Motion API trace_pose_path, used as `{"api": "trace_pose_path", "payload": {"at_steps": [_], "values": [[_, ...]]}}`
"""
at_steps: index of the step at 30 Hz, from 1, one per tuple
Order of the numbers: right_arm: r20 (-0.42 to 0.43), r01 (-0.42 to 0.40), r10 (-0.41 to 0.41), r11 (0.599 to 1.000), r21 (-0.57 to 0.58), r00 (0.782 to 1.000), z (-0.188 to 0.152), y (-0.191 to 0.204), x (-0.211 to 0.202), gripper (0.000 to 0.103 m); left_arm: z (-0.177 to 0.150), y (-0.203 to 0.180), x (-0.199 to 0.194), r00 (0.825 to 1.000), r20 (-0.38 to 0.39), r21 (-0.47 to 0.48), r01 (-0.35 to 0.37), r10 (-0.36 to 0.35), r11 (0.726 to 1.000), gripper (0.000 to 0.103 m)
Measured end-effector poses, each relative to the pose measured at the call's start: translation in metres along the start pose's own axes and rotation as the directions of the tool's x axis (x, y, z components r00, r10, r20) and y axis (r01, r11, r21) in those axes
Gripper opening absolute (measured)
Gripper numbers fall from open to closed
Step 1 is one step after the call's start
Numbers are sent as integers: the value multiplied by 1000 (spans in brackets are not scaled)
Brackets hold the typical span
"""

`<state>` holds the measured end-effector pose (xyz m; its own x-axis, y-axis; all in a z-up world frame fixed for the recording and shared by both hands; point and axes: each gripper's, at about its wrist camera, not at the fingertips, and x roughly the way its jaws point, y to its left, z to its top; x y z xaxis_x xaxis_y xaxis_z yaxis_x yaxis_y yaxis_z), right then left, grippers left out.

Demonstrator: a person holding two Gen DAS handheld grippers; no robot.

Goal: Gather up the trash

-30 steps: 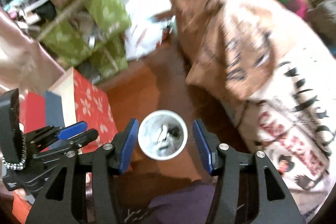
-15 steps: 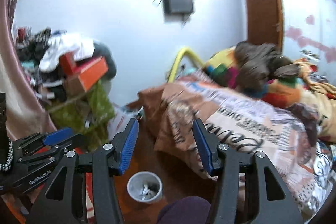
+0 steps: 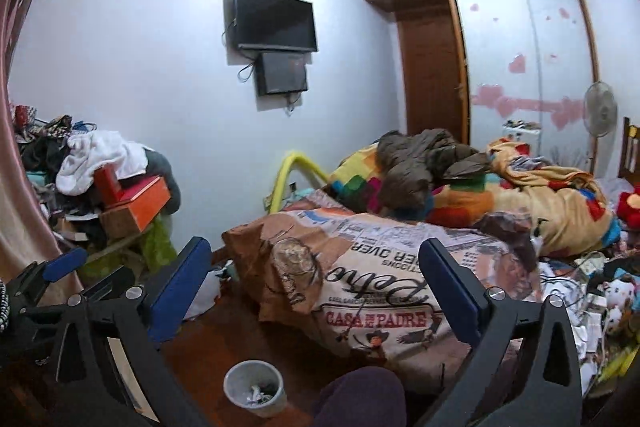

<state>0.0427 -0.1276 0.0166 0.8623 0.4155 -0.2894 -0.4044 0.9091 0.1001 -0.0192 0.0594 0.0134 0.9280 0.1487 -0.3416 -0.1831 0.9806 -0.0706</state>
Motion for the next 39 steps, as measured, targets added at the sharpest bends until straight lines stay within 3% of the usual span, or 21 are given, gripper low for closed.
{"api": "trace_pose_path", "payload": {"at_steps": [10, 39], "values": [[-3, 40, -40, 999, -4, 999, -8, -8, -12, 103, -6, -11, -15, 1000, 12, 11, 23, -23, 1000, 98], [-40, 57, -57, 998, -2, 998, -12, -20, -13, 103, -12, -11, -5, 999, -10, 5, 31, -31, 1000, 102]]}}
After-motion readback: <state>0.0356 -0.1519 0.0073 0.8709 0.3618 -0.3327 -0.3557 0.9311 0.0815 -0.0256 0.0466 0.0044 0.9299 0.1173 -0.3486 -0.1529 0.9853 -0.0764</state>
